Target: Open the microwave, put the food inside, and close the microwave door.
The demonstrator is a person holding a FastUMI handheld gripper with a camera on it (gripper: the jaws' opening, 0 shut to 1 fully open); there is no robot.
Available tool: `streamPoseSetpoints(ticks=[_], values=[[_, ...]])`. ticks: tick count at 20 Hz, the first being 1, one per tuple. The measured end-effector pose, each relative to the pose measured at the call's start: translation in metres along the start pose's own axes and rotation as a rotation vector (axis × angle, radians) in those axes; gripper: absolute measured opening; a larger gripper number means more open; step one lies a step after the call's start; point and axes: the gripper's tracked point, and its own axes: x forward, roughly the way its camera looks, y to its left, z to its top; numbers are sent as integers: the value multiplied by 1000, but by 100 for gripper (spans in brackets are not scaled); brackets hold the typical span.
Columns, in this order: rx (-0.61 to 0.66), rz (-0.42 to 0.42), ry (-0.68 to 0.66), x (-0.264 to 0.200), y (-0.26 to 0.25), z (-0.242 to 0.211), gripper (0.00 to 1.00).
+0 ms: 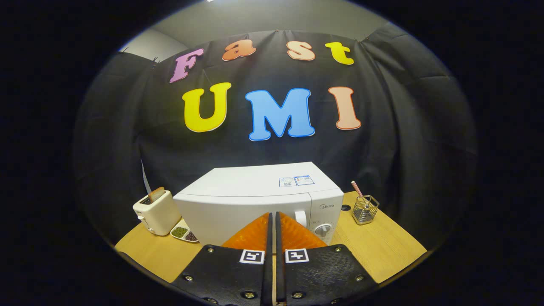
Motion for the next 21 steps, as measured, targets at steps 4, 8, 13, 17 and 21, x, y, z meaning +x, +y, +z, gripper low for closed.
streamPoseSetpoints(ticks=[4,8,13,17,21], values=[[12,39,-35,-36,10,13,16],[3,56,-68,-59,15,21,71],[-18,57,-88,-76,16,26,98],[1,49,-104,-80,10,30,98],[21,36,-112,-82,2,31,98]])
